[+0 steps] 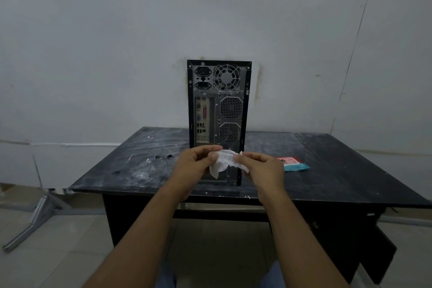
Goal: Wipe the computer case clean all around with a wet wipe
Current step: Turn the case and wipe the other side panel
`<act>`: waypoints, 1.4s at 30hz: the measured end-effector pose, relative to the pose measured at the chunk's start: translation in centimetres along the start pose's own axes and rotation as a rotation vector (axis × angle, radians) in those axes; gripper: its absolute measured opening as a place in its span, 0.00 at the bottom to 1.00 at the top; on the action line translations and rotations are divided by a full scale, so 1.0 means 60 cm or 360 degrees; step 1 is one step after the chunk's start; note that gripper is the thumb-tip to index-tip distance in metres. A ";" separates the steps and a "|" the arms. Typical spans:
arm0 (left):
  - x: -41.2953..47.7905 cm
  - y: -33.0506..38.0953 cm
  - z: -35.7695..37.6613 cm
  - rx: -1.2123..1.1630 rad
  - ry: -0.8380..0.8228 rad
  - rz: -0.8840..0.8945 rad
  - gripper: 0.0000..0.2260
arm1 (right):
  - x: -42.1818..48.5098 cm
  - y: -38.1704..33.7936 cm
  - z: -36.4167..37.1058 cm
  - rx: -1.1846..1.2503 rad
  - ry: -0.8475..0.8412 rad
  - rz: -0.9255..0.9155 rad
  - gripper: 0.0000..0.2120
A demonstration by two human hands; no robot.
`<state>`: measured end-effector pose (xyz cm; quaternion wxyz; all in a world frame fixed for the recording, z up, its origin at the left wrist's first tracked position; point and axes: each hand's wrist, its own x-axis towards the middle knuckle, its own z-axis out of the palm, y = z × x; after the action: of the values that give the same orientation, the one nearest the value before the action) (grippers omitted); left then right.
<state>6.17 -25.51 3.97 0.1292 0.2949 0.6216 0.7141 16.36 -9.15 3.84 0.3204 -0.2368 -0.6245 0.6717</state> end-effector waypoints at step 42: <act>0.007 -0.013 -0.036 0.0402 0.0576 -0.0021 0.12 | 0.050 0.023 -0.049 -0.0425 0.0071 -0.0329 0.15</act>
<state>4.41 -26.88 3.21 -0.0175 0.1717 0.7211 0.6710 16.25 -4.98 2.39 0.3672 -0.2266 -0.7219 0.5410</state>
